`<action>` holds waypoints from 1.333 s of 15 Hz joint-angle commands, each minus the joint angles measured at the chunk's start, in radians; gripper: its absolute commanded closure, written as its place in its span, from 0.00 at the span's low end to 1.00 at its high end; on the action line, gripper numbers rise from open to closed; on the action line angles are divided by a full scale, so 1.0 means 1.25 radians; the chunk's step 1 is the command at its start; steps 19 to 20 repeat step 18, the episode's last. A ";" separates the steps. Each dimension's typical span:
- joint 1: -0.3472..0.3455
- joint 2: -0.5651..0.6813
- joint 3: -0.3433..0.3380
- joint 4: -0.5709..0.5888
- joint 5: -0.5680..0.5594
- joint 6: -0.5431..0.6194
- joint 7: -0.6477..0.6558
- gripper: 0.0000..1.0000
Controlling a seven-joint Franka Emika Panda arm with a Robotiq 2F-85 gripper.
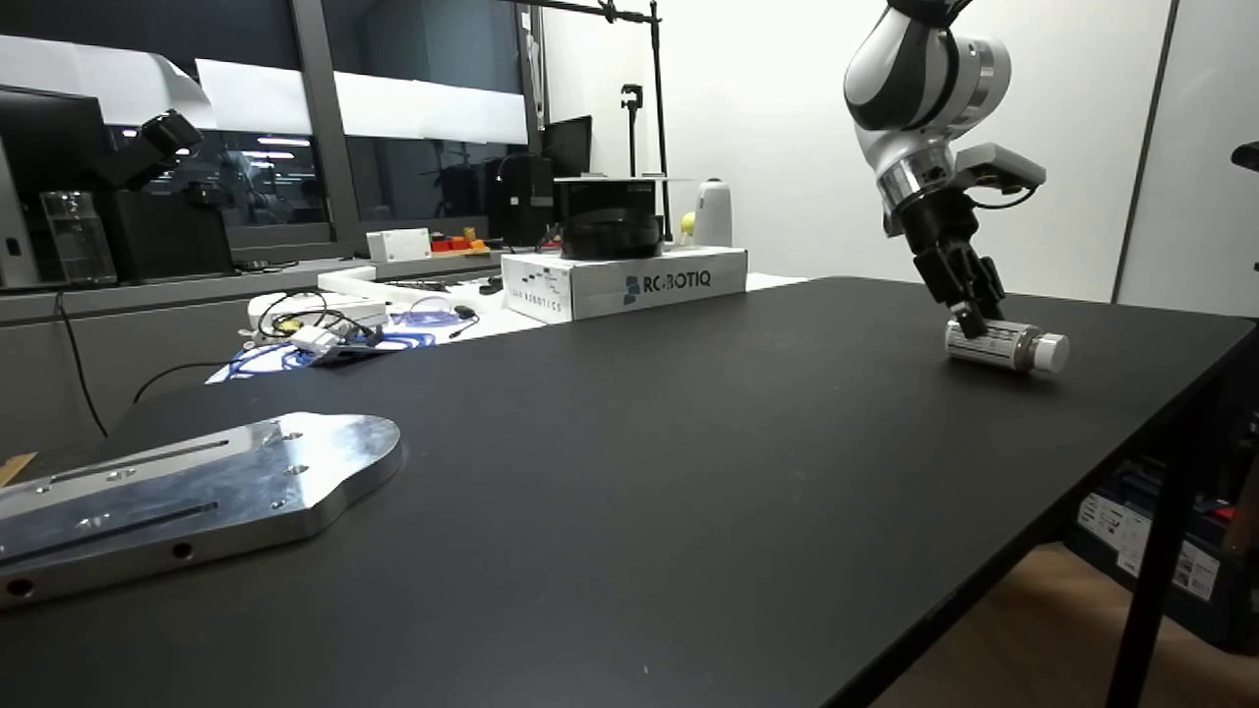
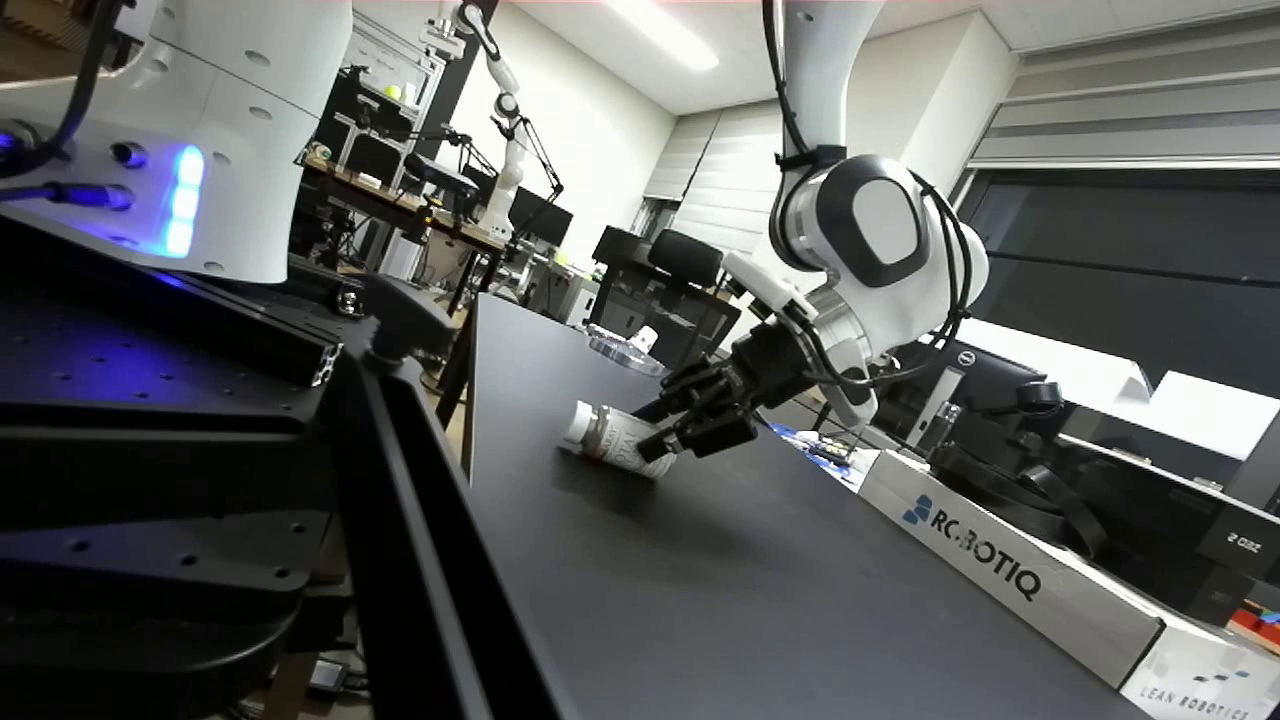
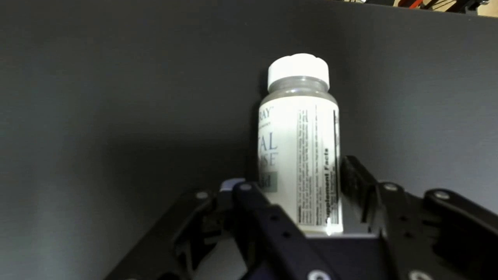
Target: Move the bottle to the left then make it lie horizontally
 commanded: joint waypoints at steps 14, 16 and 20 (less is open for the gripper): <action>0.022 -0.249 0.043 -0.078 -0.009 -0.047 -0.066 0.00; 0.027 -0.212 0.037 -0.044 -0.008 -0.049 -0.060 0.00; 0.032 -0.247 0.036 -0.068 -0.008 -0.053 -0.069 0.00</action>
